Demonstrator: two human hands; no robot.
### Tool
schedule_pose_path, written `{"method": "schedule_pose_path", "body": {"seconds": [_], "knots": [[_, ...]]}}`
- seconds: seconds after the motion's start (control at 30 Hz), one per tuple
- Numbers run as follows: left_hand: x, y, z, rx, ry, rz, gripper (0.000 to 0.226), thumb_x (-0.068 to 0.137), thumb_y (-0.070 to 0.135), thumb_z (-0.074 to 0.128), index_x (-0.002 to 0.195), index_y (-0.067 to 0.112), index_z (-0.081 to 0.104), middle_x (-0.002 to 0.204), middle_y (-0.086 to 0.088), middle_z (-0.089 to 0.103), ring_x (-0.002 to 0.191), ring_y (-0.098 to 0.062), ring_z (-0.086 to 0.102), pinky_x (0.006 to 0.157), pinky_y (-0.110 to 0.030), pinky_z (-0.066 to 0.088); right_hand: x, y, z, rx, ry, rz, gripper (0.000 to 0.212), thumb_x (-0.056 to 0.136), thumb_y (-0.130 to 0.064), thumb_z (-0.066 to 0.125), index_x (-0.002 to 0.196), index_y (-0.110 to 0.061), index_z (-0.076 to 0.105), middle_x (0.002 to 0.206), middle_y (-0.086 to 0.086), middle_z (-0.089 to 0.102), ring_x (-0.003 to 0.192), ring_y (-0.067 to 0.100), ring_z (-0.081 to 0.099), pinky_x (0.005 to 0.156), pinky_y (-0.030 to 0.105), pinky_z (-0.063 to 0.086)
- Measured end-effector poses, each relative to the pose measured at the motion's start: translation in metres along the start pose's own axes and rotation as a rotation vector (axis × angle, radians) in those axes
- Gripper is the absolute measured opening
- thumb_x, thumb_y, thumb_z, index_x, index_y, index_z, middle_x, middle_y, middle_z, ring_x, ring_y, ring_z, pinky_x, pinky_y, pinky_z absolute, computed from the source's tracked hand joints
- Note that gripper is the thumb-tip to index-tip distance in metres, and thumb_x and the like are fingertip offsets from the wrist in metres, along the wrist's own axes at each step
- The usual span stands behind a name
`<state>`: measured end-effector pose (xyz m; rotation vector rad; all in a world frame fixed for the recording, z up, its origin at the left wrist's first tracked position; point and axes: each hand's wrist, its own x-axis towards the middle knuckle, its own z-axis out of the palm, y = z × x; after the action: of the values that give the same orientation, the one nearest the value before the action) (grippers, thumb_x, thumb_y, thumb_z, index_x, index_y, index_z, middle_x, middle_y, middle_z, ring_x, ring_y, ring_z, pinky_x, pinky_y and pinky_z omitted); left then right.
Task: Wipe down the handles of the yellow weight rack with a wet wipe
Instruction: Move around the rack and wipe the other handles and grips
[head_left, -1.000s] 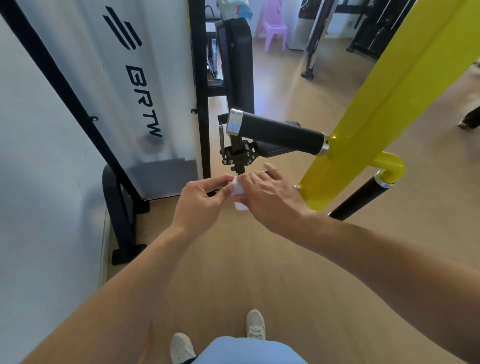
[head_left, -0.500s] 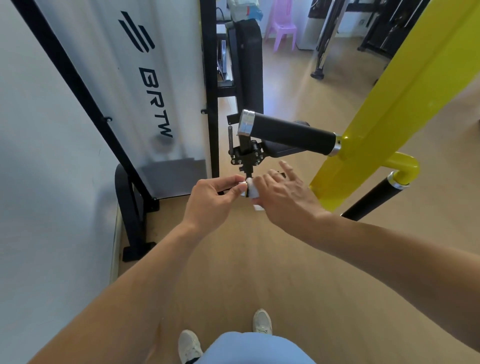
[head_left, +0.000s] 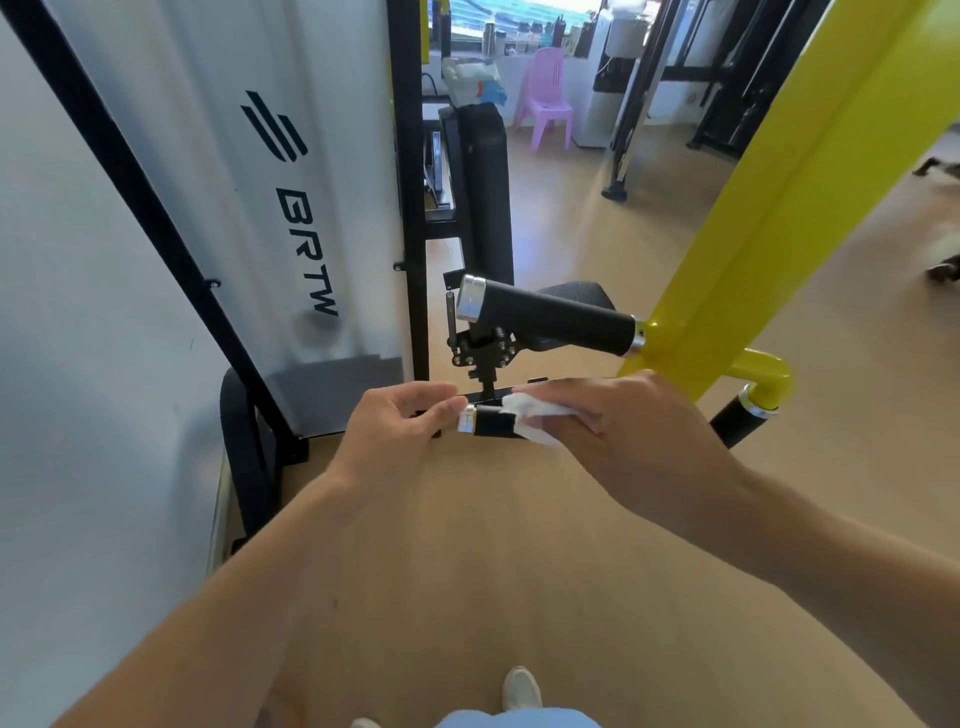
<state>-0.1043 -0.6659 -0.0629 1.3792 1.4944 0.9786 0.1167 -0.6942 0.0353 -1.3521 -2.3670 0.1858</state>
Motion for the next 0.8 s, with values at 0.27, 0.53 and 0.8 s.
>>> {"method": "schedule_pose_path", "body": {"seconds": [0.27,0.53,0.8], "knots": [[0.001,0.084,-0.013,-0.263,0.119,0.324,0.036,0.092,0.057,0.052,0.114,0.035,0.07,0.111,0.014,0.075,0.11,-0.009,0.068,0.104,-0.038,0.048,0.056,-0.02,-0.055,0.085,0.448,0.019,0.024,0.091,-0.017,0.069,0.113,-0.024,0.076,0.099,-0.005,0.078,0.082,0.004,0.068,0.077,0.023,0.055],[0.001,0.102,-0.006,-0.281,0.12,0.365,0.018,0.098,0.033,0.058,0.106,0.033,0.074,0.107,0.013,0.076,0.107,-0.005,0.068,0.094,-0.025,0.048,0.053,-0.011,-0.035,0.082,0.171,0.067,0.017,0.096,-0.038,0.063,0.104,-0.031,0.076,0.08,-0.022,0.069,0.073,0.002,0.059,0.063,0.011,0.038],[-0.011,0.109,-0.014,-0.28,0.187,0.481,0.023,0.09,0.047,0.056,0.1,0.038,0.076,0.107,0.004,0.075,0.107,-0.023,0.065,0.1,-0.045,0.048,0.044,-0.024,-0.038,0.737,0.336,0.28,0.017,0.077,-0.037,0.076,0.074,-0.025,0.064,0.075,-0.014,0.072,0.065,-0.005,0.067,0.052,0.01,0.048]]}}
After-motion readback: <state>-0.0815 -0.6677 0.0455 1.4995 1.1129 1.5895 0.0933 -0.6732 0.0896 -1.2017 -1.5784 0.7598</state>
